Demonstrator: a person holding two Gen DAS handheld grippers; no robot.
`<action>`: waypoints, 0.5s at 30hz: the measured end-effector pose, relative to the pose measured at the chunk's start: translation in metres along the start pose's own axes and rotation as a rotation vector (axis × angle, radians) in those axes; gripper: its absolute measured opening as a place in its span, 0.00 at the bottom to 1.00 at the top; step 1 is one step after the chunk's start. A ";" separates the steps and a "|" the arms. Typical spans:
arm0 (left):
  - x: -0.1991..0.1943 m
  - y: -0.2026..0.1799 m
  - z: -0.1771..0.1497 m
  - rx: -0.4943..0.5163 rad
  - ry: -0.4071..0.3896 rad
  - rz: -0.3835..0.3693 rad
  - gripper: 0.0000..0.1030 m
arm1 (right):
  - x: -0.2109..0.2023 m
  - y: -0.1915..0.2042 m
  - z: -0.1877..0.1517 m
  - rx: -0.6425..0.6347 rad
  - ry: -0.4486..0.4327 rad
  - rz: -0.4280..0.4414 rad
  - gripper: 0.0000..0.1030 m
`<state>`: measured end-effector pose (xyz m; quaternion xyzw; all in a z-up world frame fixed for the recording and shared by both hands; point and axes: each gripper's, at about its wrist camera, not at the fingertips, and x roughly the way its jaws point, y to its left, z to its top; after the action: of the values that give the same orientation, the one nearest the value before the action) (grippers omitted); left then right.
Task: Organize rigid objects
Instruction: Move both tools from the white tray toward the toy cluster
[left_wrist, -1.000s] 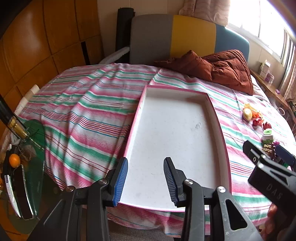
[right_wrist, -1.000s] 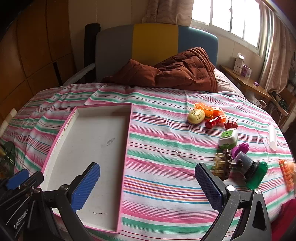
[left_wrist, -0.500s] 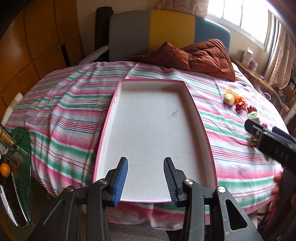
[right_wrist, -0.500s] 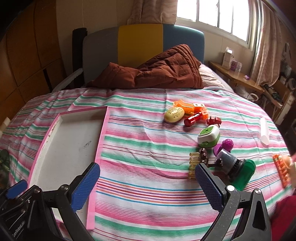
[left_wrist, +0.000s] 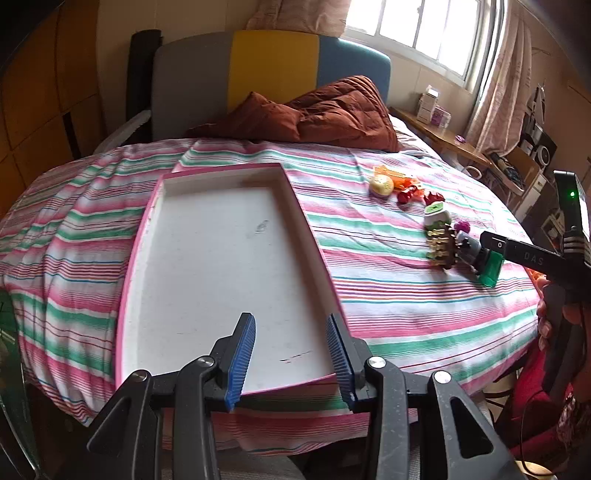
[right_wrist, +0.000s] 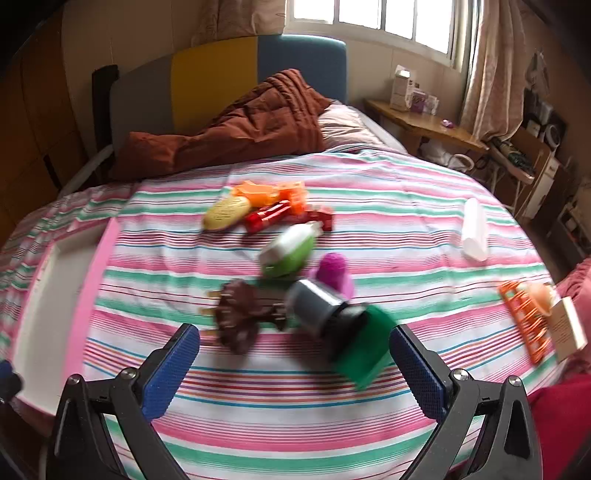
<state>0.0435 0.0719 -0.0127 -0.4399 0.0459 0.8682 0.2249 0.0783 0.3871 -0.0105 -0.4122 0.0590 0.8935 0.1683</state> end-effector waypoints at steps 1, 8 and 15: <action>0.001 -0.004 0.001 0.009 0.005 0.003 0.39 | 0.001 -0.007 0.000 -0.008 -0.004 -0.014 1.00; 0.007 -0.051 0.021 0.105 -0.014 -0.030 0.39 | 0.017 -0.040 0.008 -0.086 -0.053 -0.053 1.00; 0.036 -0.115 0.056 0.170 0.035 -0.143 0.40 | 0.029 -0.063 0.006 -0.008 -0.044 -0.003 1.00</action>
<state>0.0331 0.2033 0.0070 -0.4365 0.0918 0.8352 0.3218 0.0786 0.4546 -0.0262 -0.3933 0.0513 0.9022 0.1694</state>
